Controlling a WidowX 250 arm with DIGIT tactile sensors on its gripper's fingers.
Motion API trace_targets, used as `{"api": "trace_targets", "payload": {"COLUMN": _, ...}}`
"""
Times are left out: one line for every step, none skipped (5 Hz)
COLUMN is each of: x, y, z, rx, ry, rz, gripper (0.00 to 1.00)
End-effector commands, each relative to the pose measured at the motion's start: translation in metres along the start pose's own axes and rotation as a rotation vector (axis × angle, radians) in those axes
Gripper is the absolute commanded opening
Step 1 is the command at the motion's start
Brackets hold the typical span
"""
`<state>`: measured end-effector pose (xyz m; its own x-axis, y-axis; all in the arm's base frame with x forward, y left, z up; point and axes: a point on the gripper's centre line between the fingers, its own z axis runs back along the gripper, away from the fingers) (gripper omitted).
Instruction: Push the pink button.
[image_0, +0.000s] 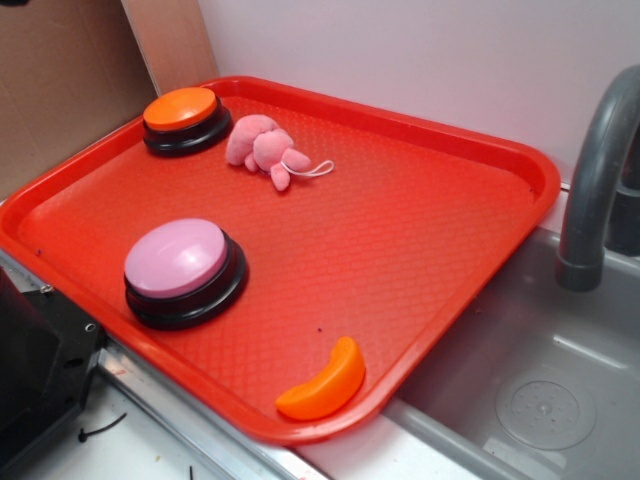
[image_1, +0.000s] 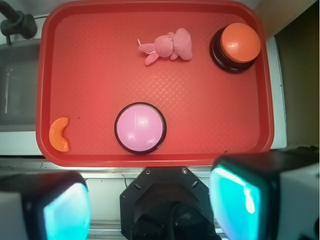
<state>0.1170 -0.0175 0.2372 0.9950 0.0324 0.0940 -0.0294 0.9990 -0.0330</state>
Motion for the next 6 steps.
{"api": "trace_targets", "payload": {"x": 0.0, "y": 0.0, "z": 0.0, "rx": 0.0, "ry": 0.0, "rz": 0.0, "gripper": 1.0}}
{"api": "trace_targets", "payload": {"x": 0.014, "y": -0.03, "z": -0.053, "rx": 0.036, "ry": 0.083, "rz": -0.184, "gripper": 1.0}}
{"api": "trace_targets", "payload": {"x": 0.014, "y": -0.045, "z": -0.103, "rx": 0.044, "ry": 0.053, "rz": -0.304, "gripper": 1.0}}
{"api": "trace_targets", "payload": {"x": 0.018, "y": -0.043, "z": -0.153, "rx": 0.007, "ry": 0.043, "rz": -0.36, "gripper": 1.0}}
{"api": "trace_targets", "payload": {"x": 0.022, "y": -0.043, "z": -0.182, "rx": 0.011, "ry": 0.055, "rz": -0.397, "gripper": 1.0}}
{"api": "trace_targets", "payload": {"x": 0.026, "y": -0.043, "z": -0.199, "rx": 0.024, "ry": 0.068, "rz": -0.445, "gripper": 1.0}}
